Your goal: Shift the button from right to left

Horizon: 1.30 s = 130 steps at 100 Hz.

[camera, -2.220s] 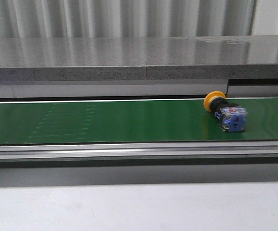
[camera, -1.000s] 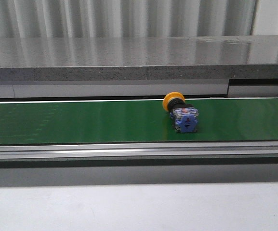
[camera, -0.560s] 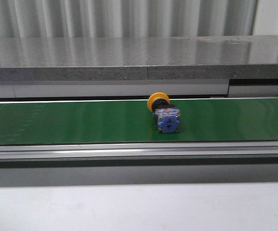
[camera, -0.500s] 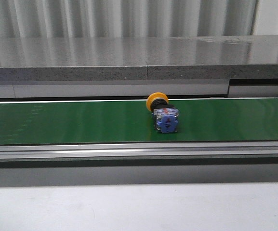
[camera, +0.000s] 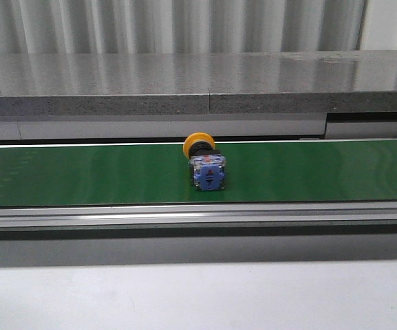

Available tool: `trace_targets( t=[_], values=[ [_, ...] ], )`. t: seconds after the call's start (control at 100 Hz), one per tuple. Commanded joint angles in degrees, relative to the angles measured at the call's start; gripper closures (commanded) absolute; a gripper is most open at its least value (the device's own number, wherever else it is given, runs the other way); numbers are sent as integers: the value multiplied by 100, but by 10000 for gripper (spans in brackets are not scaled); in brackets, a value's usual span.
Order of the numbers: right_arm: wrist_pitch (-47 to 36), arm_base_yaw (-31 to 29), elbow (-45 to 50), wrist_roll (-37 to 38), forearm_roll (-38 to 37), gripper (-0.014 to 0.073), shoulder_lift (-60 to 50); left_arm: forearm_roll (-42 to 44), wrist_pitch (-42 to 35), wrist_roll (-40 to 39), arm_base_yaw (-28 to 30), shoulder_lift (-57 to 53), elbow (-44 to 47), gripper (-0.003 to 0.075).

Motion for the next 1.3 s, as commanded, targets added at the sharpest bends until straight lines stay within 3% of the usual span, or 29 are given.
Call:
trace_targets(
  t=[0.0, 0.15, 0.68, 1.29],
  values=[
    [-369, -8, -130, -49, 95, 661, 20, -111, -287, 1, -37, 29, -332, 70],
    [-372, -8, -130, -49, 95, 661, 20, -175, -212, 4, -190, 314, -670, 70],
    [-372, -8, -130, -49, 95, 661, 20, -189, -363, -337, -1737, 2175, -2368, 70],
    [-372, -8, -130, -49, 95, 661, 20, -189, -992, -772, -2689, 3677, -2670, 70]
  ],
)
